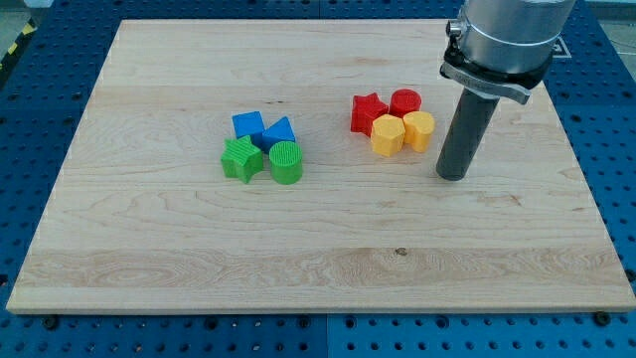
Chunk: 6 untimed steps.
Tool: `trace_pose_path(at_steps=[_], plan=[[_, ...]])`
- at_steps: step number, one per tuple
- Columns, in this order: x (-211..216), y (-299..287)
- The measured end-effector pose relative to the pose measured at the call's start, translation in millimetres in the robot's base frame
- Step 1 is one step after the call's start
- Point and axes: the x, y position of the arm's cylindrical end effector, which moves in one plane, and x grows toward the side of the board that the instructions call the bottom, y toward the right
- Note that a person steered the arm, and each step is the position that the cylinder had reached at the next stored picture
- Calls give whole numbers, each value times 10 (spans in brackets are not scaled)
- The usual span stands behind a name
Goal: Slide the yellow hexagon horizontally to the right of the green circle
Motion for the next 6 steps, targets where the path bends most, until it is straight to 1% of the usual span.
trace_pose_path(at_steps=[2,3,4,5,6], plan=[[12,-478],[2,-516],[-156,-831],[-457,-1029],[-620,-1029]])
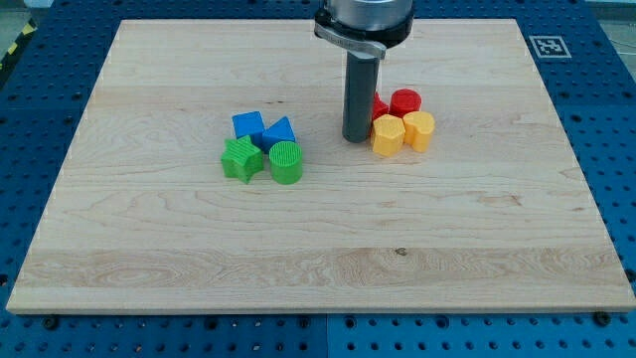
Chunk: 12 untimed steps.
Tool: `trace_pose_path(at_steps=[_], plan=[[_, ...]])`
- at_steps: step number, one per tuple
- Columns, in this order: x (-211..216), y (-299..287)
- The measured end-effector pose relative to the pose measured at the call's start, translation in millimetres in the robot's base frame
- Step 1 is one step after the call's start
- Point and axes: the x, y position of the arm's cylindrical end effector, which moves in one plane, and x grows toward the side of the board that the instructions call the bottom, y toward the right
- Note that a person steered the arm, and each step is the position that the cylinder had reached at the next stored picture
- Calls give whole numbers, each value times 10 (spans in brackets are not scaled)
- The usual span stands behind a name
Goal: Slide the yellow hexagon horizontally to the right of the green circle
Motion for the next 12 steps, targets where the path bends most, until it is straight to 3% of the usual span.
trace_pose_path(at_steps=[5,9,12], plan=[[4,429],[541,532],[583,987]])
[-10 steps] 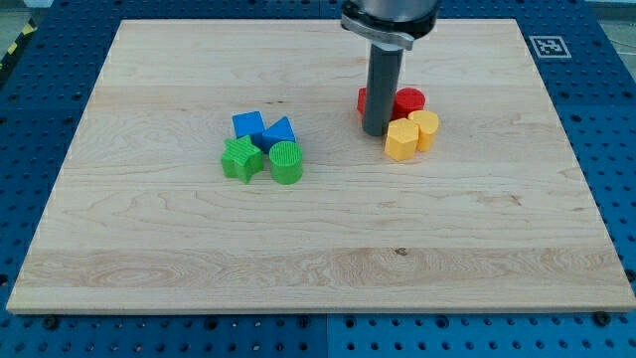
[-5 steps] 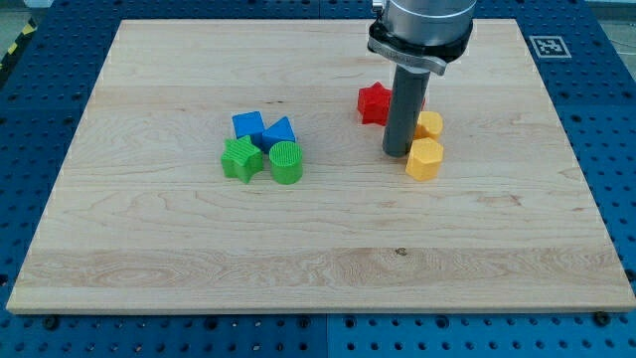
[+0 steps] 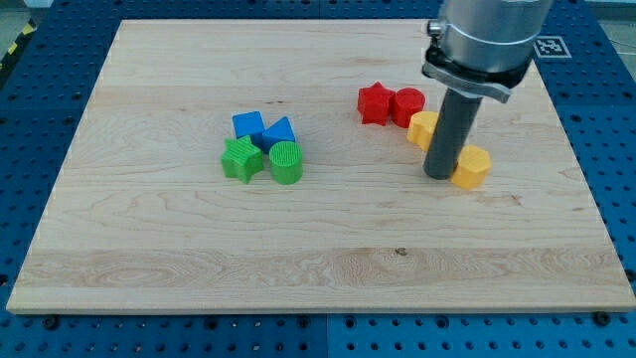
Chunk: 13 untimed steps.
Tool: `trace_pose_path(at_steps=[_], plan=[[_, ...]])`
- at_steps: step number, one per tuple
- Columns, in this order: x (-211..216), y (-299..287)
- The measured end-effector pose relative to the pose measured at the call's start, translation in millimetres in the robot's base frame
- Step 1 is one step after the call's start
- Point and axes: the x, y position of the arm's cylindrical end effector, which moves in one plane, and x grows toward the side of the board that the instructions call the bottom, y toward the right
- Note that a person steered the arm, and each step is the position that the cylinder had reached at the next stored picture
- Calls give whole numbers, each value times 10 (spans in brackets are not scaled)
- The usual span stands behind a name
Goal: Slide the yellow hexagon horizontally to the right of the green circle
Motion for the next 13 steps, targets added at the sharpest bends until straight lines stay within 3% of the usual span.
trace_pose_path(at_steps=[4,13], plan=[[0,469],[-58,876]])
